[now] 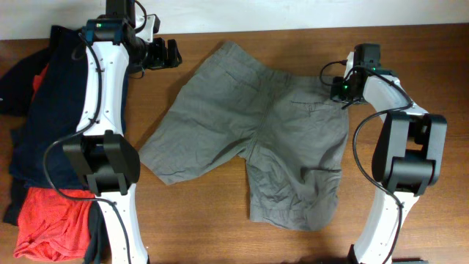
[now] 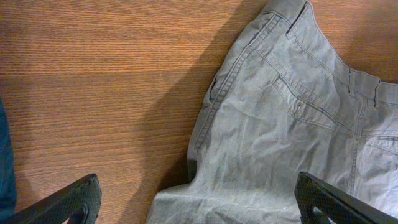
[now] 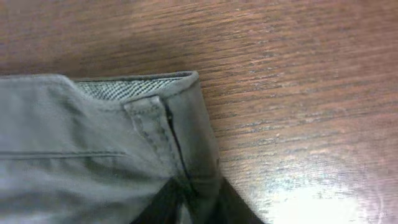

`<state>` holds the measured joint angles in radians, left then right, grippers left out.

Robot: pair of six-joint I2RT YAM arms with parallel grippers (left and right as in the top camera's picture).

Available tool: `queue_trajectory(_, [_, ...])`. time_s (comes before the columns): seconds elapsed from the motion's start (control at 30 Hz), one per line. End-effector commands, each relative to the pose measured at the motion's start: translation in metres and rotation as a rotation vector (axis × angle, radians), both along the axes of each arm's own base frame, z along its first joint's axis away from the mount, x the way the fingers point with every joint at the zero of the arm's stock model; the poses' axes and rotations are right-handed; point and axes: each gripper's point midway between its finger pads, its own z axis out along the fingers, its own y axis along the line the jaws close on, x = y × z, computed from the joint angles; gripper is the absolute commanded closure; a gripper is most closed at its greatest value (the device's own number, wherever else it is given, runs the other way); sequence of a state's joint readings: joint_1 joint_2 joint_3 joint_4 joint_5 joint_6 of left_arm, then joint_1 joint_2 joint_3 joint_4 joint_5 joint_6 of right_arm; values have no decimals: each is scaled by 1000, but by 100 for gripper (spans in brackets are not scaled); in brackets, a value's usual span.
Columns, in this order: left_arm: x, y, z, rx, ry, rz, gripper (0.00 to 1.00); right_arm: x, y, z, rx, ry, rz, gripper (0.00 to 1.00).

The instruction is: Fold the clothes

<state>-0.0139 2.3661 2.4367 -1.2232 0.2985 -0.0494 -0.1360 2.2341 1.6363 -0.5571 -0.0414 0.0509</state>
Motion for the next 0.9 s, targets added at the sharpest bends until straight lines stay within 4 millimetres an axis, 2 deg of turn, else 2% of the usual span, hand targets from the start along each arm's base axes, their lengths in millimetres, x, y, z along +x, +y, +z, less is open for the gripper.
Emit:
queue_trajectory(0.0, [0,2,6,5,-13,6,1,11,-5,16,-11,-21,-30,94])
queue_trajectory(0.1, [0,-3,6,5,-13,-3,1,9,-22,35,18,-4,-131,96])
queue_trajectory(0.33, [0,-28,7,6,-27,-48,1,-4,-93,79,89,-4,-332,96])
queue_trajectory(0.4, [-1,-34,8,5,-31,-59,1,-13,-115,82,118,-4,-394,96])
queue_trajectory(0.5, [-2,-42,7,11,-32,-74,1,-25,-135,81,173,3,-449,96])
queue_trajectory(0.53, [-2,-45,7,19,-33,-78,1,-31,-142,81,199,10,-472,89])
queue_trajectory(0.63, [-4,-53,6,31,-32,-90,1,-40,-150,80,245,20,-492,41])
queue_trajectory(0.67, [-5,-58,4,31,-28,-100,1,-44,-152,80,261,27,-499,35])
queue_trajectory(0.8, [-13,-74,-4,36,-7,-138,6,-56,-145,84,287,66,-496,32])
queue_trajectory(0.87, [-20,-82,-15,50,16,-186,10,-60,-132,92,307,83,-453,32])
